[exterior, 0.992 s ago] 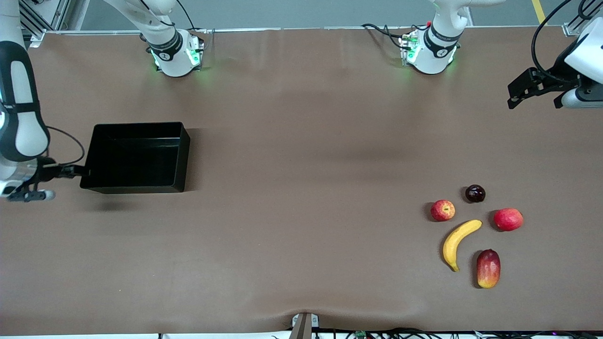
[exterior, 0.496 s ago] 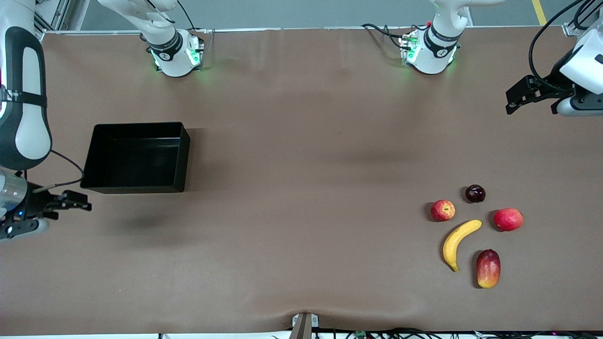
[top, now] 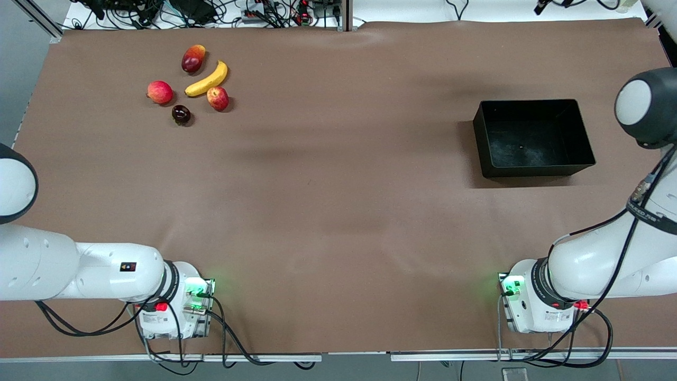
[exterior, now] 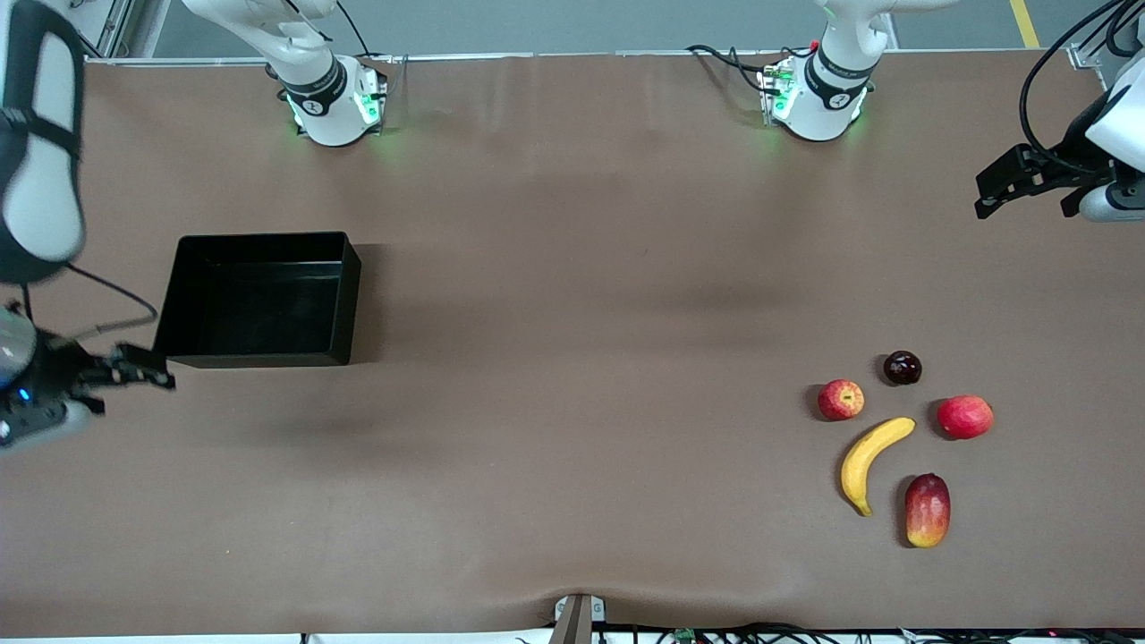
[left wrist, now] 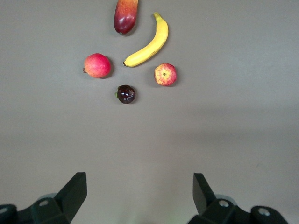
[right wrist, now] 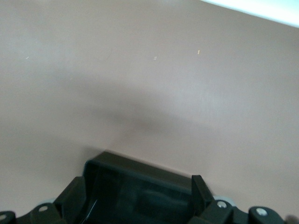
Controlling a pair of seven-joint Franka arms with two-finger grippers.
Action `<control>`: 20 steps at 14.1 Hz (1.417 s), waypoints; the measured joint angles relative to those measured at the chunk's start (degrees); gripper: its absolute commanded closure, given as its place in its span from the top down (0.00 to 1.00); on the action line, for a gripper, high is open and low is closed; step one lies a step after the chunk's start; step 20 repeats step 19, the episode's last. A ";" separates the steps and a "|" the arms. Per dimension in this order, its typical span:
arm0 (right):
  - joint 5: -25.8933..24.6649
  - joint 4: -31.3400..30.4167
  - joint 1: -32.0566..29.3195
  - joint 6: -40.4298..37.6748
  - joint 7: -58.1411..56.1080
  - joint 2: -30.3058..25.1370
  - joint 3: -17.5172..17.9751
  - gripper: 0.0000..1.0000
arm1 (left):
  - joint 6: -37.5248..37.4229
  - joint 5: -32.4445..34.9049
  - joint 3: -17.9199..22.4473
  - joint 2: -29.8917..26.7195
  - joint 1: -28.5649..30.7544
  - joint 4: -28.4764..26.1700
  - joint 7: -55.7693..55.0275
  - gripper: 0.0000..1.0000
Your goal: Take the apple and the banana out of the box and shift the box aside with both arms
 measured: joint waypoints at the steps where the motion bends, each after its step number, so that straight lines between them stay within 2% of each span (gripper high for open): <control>1: -0.32 0.02 0.00 -3.81 2.24 -2.22 -0.09 1.00 | 0.03 0.00 0.00 0.00 0.00 0.00 0.00 1.00; 4: -1.17 -1.75 0.00 -11.86 6.12 -9.39 -0.22 1.00 | 0.05 0.00 0.00 -0.02 0.00 0.05 0.11 1.00; 8: -2.12 -12.67 -0.09 -13.37 6.66 -21.97 -0.91 1.00 | 0.05 0.00 0.00 -0.03 0.03 0.12 0.92 1.00; 10: -2.97 -15.61 -0.09 -14.43 6.78 -26.07 -1.01 1.00 | 0.05 0.00 0.00 -0.03 0.27 0.12 1.07 1.00; 13: -4.07 -16.56 -0.09 -17.10 7.09 -28.28 -0.96 1.00 | 0.05 0.00 0.00 -0.04 0.45 0.18 1.49 1.00; 20: -4.97 -15.72 -0.02 -18.54 7.19 -28.48 -0.39 1.00 | 0.05 0.00 0.05 -0.05 1.09 0.93 2.76 1.00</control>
